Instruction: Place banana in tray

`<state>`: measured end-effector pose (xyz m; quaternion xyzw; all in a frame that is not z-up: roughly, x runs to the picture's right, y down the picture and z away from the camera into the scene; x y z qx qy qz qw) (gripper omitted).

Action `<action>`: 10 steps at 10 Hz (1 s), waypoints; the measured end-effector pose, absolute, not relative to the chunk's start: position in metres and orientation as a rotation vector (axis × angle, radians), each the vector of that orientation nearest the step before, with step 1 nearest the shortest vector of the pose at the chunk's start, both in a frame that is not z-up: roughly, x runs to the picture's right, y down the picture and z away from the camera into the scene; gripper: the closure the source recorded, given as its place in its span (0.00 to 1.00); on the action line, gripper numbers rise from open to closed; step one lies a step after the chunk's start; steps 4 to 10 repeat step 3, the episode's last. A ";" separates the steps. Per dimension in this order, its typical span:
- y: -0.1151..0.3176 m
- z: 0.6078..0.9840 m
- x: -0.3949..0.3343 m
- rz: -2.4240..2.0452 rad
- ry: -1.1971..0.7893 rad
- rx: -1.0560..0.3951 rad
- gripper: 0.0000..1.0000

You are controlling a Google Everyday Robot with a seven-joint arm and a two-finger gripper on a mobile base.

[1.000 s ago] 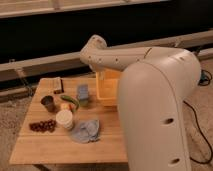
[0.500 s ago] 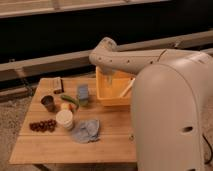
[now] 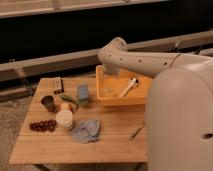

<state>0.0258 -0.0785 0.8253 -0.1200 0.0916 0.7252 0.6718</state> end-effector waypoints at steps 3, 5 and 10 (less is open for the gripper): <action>-0.078 0.825 0.027 1.627 0.198 -0.285 0.20; -0.078 0.825 0.027 1.627 0.198 -0.285 0.20; -0.078 0.825 0.027 1.627 0.198 -0.285 0.20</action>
